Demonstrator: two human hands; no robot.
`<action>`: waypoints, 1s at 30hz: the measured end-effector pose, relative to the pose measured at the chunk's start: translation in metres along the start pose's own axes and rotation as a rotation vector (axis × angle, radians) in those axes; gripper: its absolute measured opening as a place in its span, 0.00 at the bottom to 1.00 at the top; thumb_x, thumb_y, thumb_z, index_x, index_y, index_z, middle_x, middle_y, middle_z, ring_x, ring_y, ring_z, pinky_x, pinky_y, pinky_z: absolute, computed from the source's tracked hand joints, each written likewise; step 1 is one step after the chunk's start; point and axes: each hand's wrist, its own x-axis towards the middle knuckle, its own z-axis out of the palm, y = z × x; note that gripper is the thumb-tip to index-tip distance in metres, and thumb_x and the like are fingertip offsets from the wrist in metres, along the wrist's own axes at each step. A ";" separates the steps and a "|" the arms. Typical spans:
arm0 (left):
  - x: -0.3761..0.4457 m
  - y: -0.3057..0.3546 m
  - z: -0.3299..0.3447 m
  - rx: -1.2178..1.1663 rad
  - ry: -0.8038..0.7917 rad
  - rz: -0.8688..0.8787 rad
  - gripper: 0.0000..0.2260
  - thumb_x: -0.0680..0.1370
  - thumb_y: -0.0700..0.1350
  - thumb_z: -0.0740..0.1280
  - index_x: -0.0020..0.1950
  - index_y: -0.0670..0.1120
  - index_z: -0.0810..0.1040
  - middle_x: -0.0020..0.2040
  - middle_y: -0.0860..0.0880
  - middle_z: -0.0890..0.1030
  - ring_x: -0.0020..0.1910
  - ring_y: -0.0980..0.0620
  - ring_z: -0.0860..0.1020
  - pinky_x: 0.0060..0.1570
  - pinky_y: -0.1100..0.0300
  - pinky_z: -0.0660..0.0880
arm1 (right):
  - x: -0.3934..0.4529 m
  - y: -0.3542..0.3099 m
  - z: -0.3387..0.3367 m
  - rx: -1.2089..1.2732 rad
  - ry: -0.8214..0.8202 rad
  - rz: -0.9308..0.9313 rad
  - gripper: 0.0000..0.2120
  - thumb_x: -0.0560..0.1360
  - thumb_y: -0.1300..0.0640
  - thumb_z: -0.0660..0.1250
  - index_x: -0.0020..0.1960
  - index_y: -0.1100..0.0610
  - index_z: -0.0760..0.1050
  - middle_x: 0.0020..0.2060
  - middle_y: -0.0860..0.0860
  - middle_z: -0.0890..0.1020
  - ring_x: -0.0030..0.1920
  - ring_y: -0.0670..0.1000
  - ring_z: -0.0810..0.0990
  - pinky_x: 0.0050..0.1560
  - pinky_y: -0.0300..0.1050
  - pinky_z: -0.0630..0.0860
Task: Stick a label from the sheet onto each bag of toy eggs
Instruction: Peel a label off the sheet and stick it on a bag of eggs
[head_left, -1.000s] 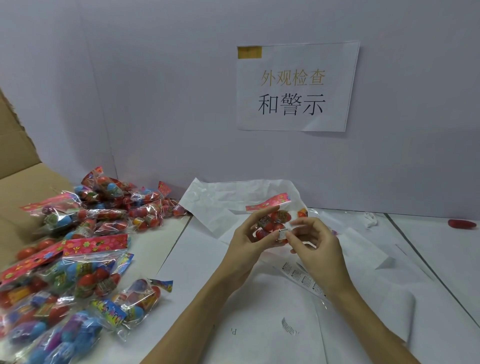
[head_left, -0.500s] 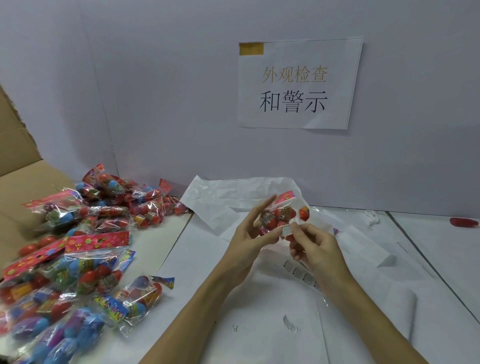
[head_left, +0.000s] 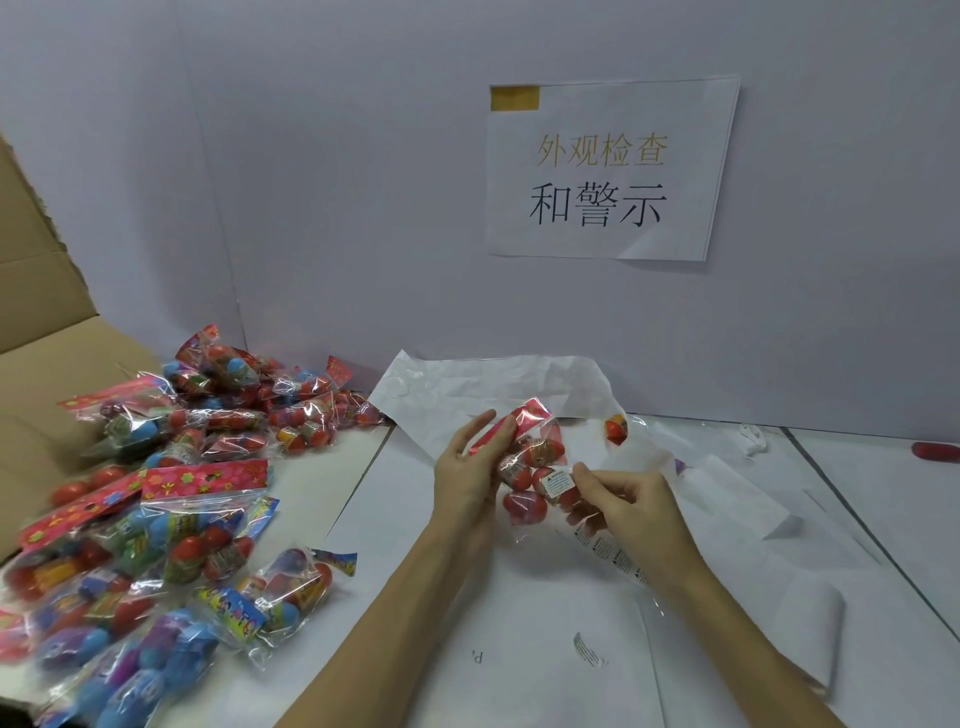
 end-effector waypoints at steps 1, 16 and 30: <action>0.000 0.001 0.001 0.034 -0.011 -0.008 0.30 0.68 0.51 0.80 0.67 0.46 0.79 0.55 0.41 0.87 0.50 0.45 0.87 0.45 0.55 0.83 | 0.000 0.000 0.001 0.071 0.008 0.030 0.12 0.82 0.51 0.69 0.45 0.53 0.89 0.39 0.53 0.89 0.38 0.54 0.87 0.37 0.39 0.81; -0.024 0.000 0.010 0.606 -0.473 0.154 0.09 0.77 0.54 0.76 0.51 0.51 0.89 0.45 0.45 0.88 0.42 0.50 0.87 0.42 0.66 0.79 | 0.007 -0.005 -0.013 0.433 0.075 0.148 0.25 0.71 0.47 0.79 0.66 0.49 0.80 0.51 0.50 0.88 0.46 0.49 0.87 0.46 0.45 0.82; -0.018 -0.006 0.007 0.587 -0.259 0.224 0.11 0.80 0.55 0.72 0.57 0.51 0.89 0.46 0.48 0.88 0.43 0.49 0.85 0.45 0.57 0.81 | 0.010 0.002 -0.021 0.039 0.451 -0.091 0.16 0.76 0.54 0.77 0.62 0.52 0.80 0.55 0.49 0.84 0.54 0.45 0.83 0.55 0.40 0.80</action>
